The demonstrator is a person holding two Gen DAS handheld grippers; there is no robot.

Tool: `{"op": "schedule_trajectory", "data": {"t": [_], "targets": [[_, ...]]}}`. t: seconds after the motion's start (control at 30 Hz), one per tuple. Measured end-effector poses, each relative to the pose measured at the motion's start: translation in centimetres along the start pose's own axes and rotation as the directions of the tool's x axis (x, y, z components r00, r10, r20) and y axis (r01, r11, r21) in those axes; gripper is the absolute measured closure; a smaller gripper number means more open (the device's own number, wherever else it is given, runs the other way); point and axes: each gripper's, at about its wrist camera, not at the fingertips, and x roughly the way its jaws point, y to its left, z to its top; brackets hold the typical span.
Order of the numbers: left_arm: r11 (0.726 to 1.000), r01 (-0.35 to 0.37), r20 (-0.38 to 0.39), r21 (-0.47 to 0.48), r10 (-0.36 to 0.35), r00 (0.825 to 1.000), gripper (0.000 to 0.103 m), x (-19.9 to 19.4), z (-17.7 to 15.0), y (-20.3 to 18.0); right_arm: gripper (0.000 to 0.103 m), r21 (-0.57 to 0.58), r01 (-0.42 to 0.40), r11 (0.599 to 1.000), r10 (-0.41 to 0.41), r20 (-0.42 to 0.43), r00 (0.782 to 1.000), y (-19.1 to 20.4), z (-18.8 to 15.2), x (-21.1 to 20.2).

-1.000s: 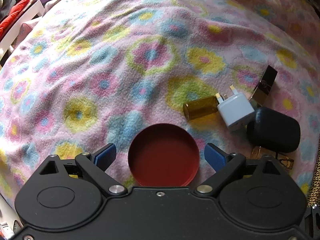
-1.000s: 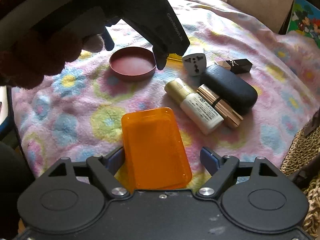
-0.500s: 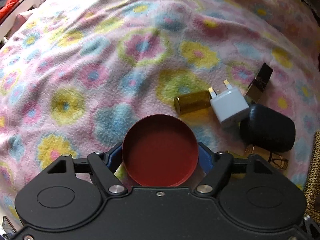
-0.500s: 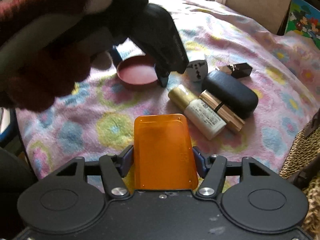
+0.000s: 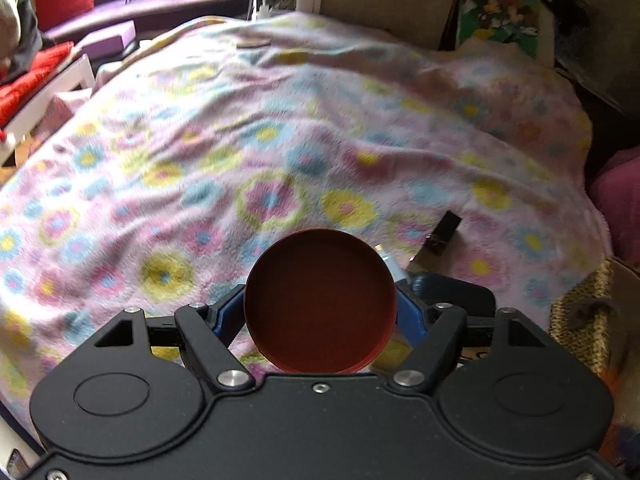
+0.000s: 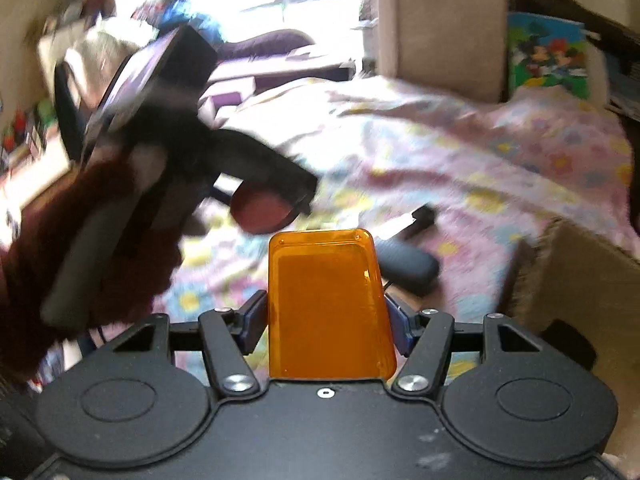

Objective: Organize rigid objects
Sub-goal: 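Lift the orange box with the right tool while the left tool lifts the red lid, then carry the orange box and red lid over the basket with both tools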

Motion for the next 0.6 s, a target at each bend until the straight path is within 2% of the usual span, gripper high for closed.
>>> {"op": "schedule_trajectory", "data": {"t": [0.13, 0.3, 0.37, 0.6], "targets": [[1.000, 0.019, 0.017, -0.003, -0.019, 1.000, 0.032, -1.4, -0.9, -1.1, 0.042, 0.100, 0.050, 0.994, -0.057, 0.065, 0.996, -3.0, 0.9, -2.9], [0.999, 0.033, 0.032, 0.006, -0.033, 0.999, 0.032, -3.5, -2.1, -3.5, 0.042, 0.191, 0.132, 0.973, -0.155, 0.107, 0.982, -6.2, 1.1, -5.5], [0.999, 0.046, 0.042, 0.013, -0.046, 0.998, 0.032, -4.7, -2.5, -4.6, 0.042, 0.223, 0.173, 0.959, -0.201, 0.111, 0.973, -7.4, 0.9, -6.3], [0.994, 0.078, 0.079, 0.075, -0.084, 0.993, 0.032, -7.6, -2.9, -8.9, 0.042, 0.313, 0.252, 0.916, -0.291, 0.082, 0.953, -10.9, -0.6, -7.8]]}}
